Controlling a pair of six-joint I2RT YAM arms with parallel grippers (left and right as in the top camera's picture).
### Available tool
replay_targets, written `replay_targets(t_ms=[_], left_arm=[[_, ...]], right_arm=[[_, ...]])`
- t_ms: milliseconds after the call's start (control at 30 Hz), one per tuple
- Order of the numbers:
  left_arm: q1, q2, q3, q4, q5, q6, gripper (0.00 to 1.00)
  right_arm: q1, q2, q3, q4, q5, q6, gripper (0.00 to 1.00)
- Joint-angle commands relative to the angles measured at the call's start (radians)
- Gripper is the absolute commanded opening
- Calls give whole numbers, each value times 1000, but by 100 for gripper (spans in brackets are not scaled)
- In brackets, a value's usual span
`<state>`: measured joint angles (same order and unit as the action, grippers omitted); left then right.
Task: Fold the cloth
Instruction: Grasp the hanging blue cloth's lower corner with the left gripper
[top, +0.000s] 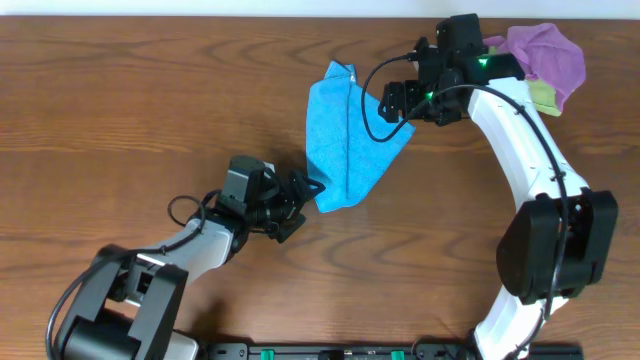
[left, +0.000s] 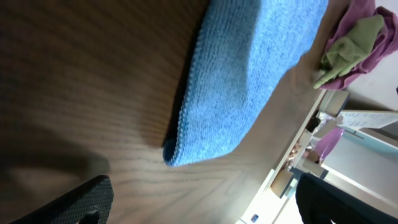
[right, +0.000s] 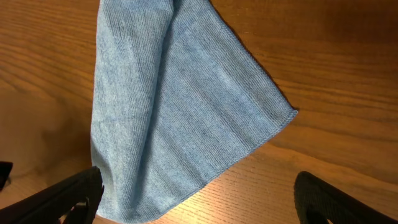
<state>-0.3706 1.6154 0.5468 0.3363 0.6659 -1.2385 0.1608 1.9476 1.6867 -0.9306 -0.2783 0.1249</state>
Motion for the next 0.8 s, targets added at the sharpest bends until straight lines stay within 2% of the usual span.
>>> replay_targets(t_ms=[0, 267, 333, 667, 767], left_arm=[[-4, 34, -2, 35, -20, -23, 95], [-4, 102, -2, 142, -27, -67, 100], [-5, 111, -1, 150, -37, -76, 94], [-80, 118, -1, 167, -122, -95, 91], [-96, 118, -1, 166, -146, -101, 85]], right_arm=[[-3, -18, 15, -1, -11, -10, 97], [-3, -18, 15, -1, -11, -9, 96], [-3, -18, 15, -1, -11, -10, 96], [-3, -18, 15, -1, -11, -10, 95], [-3, -18, 15, -1, -11, -10, 95]])
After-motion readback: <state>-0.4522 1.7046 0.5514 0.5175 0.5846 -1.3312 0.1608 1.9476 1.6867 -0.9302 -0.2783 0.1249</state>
